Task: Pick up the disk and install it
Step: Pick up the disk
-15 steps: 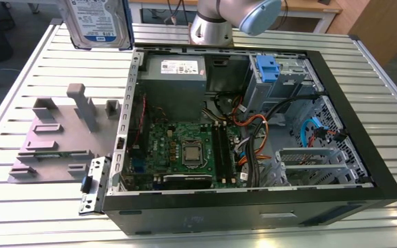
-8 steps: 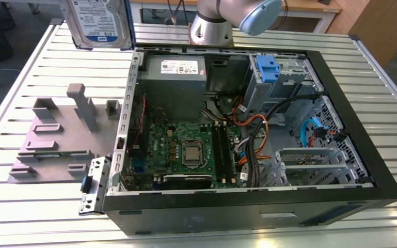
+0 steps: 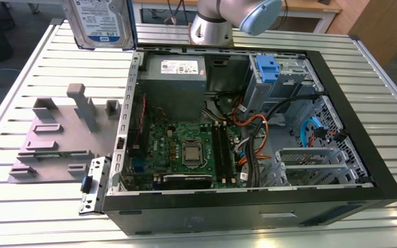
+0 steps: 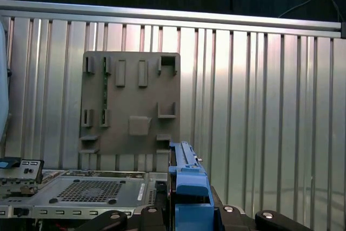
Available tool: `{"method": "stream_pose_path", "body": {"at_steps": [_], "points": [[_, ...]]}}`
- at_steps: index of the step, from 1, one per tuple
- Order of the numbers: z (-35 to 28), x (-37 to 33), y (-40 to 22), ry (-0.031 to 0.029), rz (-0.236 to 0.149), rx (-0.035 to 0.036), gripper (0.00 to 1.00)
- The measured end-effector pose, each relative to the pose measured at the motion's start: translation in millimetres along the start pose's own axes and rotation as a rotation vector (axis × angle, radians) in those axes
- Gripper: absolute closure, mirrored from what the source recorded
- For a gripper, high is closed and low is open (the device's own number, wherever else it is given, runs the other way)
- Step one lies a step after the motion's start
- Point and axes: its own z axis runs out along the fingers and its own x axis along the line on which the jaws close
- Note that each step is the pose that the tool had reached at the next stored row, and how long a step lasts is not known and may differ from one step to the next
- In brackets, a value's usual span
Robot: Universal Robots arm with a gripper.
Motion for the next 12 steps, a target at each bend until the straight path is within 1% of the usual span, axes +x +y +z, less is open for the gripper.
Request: {"method": "stream_pose_path", "body": {"at_steps": [12], "points": [[-0.1,0.2,-5.2,0.0000,0.000,0.0001,0.63]]}}
